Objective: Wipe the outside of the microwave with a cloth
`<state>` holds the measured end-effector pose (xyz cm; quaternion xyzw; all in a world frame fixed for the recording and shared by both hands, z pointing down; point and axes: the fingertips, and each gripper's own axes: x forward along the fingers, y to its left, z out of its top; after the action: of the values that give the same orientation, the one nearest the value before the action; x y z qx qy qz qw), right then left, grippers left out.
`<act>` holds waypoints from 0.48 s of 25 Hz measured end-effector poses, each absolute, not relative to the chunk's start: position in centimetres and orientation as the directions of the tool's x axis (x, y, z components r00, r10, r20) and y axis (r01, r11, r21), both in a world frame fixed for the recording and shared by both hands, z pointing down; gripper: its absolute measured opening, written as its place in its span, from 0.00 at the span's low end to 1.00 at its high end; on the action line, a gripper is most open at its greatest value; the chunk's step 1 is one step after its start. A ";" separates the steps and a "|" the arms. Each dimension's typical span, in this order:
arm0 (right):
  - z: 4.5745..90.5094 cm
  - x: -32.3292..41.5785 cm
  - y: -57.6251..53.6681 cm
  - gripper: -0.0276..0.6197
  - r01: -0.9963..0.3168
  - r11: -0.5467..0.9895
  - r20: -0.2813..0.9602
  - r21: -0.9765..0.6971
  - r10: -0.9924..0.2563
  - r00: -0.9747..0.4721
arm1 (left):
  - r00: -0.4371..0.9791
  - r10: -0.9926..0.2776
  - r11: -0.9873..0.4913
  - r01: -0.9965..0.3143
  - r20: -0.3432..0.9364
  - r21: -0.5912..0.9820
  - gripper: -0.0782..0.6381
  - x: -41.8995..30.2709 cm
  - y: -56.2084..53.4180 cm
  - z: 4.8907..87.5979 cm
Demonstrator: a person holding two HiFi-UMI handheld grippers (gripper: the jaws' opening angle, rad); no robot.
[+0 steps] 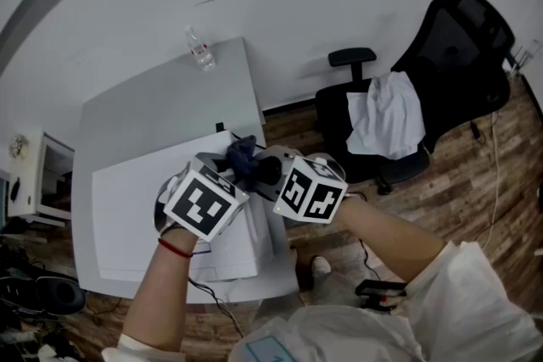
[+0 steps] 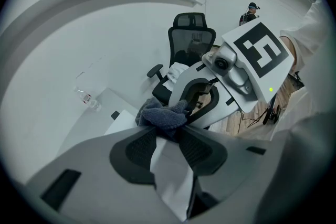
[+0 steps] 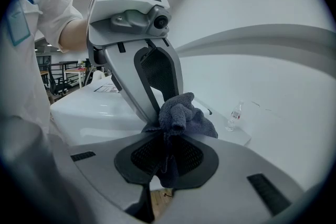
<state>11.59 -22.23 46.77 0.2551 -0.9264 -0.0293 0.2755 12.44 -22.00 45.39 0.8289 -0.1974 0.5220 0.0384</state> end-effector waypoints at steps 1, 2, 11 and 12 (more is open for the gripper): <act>46.8 11.7 -22.5 0.15 -0.457 0.868 0.498 0.196 -0.489 -0.716 | 0.378 -0.287 -0.919 -0.367 0.880 -0.142 0.30 12.5 -22.2 45.4; 46.8 11.8 -22.7 0.15 -0.457 0.867 0.501 0.197 -0.489 -0.713 | 0.379 -0.286 -0.920 -0.366 0.880 -0.141 0.30 12.6 -22.5 45.4; 47.0 12.2 -24.7 0.15 -0.463 0.864 0.510 0.199 -0.494 -0.704 | 0.373 -0.265 -0.928 -0.350 0.889 -0.130 0.27 13.1 -23.8 45.5; 47.0 12.2 -24.8 0.15 -0.463 0.864 0.509 0.199 -0.494 -0.704 | 0.373 -0.263 -0.928 -0.350 0.889 -0.128 0.27 13.1 -23.9 45.4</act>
<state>12.17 -24.81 47.05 0.2593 -0.9227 -0.0281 0.2840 13.06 -23.89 45.44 0.8277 -0.1854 0.5281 0.0411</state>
